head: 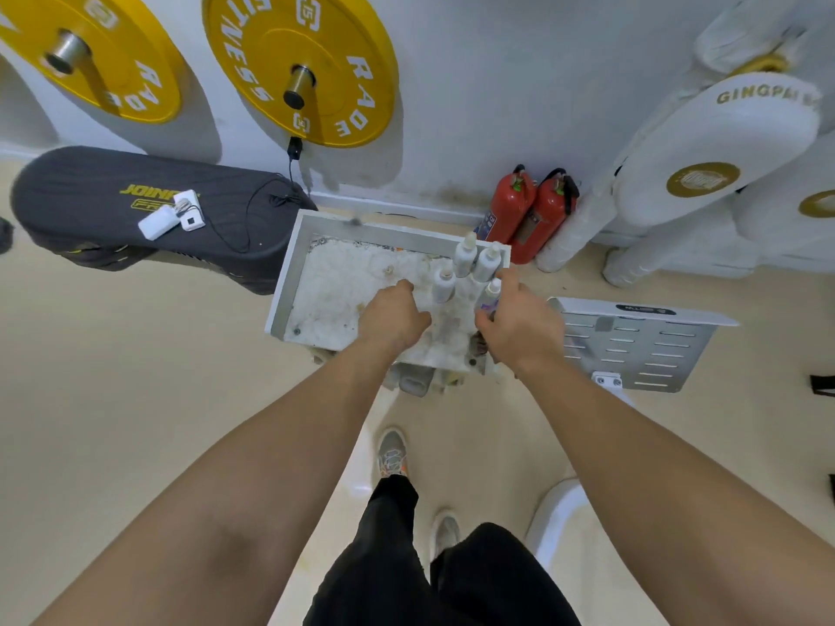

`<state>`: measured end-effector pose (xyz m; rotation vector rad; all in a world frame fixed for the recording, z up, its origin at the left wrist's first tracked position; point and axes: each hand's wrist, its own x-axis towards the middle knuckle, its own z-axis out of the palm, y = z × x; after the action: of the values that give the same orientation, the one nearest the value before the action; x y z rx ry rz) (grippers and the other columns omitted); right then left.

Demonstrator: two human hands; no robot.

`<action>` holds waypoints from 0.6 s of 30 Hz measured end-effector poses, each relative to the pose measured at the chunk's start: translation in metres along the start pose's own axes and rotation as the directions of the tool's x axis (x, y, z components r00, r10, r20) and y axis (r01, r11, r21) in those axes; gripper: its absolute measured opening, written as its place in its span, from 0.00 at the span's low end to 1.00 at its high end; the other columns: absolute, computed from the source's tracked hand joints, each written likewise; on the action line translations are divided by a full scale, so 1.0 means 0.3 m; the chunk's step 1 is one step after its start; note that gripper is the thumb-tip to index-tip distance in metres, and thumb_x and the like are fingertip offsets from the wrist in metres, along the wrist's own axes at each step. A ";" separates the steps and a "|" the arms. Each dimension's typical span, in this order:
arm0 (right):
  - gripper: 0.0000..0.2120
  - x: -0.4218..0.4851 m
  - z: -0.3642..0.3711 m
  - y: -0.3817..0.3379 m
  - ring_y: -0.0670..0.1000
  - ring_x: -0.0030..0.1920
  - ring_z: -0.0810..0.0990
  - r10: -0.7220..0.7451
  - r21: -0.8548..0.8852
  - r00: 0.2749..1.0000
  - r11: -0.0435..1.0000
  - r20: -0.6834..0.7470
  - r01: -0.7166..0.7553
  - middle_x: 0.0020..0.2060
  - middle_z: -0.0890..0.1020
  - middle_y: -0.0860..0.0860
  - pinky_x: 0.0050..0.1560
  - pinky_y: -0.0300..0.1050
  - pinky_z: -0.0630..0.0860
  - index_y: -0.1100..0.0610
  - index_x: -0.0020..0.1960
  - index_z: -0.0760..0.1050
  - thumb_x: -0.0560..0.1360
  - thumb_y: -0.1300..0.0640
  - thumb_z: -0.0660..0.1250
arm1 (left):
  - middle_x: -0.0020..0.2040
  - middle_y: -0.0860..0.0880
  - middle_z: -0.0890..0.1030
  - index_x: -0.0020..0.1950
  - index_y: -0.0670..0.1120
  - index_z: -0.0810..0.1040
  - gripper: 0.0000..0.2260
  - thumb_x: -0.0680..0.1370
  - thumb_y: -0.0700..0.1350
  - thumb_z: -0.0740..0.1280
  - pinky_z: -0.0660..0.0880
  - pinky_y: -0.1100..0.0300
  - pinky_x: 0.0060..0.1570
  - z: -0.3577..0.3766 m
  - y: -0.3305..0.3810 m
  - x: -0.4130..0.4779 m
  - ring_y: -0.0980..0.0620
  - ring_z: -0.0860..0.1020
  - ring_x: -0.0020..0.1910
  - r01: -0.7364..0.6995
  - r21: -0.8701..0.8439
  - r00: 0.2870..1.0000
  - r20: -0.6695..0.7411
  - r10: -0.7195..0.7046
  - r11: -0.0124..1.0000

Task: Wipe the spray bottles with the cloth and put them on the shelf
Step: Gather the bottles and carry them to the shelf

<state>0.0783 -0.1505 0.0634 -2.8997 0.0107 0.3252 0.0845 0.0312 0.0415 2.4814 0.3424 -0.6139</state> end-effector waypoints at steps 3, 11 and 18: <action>0.19 -0.077 -0.004 -0.081 0.60 0.52 0.82 -0.120 0.006 0.992 0.993 0.046 0.120 0.55 0.81 0.55 0.45 0.54 0.78 0.55 0.67 0.67 0.80 0.46 0.61 | 0.54 0.43 0.79 0.56 0.44 0.78 0.11 0.78 0.49 0.67 0.78 0.50 0.54 0.005 -0.081 -0.122 0.43 0.78 0.52 0.045 0.019 0.999 0.001 -0.045 0.999; 0.14 -0.422 0.078 -0.283 0.58 0.50 0.80 -0.393 0.013 0.903 0.918 0.173 0.397 0.53 0.79 0.52 0.44 0.51 0.76 0.54 0.63 0.70 0.81 0.48 0.62 | 0.49 0.43 0.83 0.48 0.41 0.81 0.10 0.77 0.48 0.67 0.78 0.51 0.49 0.119 -0.391 -0.557 0.41 0.79 0.50 0.263 -0.134 0.962 -0.034 -0.270 0.955; 0.13 -0.699 0.326 -0.479 0.57 0.52 0.81 -0.501 0.053 0.748 0.844 0.435 0.534 0.53 0.81 0.51 0.45 0.50 0.77 0.52 0.62 0.72 0.78 0.56 0.61 | 0.43 0.45 0.81 0.44 0.44 0.78 0.08 0.79 0.47 0.64 0.76 0.55 0.52 0.255 -0.746 -0.888 0.44 0.77 0.47 0.455 -0.206 0.888 0.030 -0.460 0.866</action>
<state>-0.1431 0.0075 0.0479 -2.6712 -0.8846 0.8625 -0.2536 0.1405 0.0144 2.2089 0.9747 -0.6972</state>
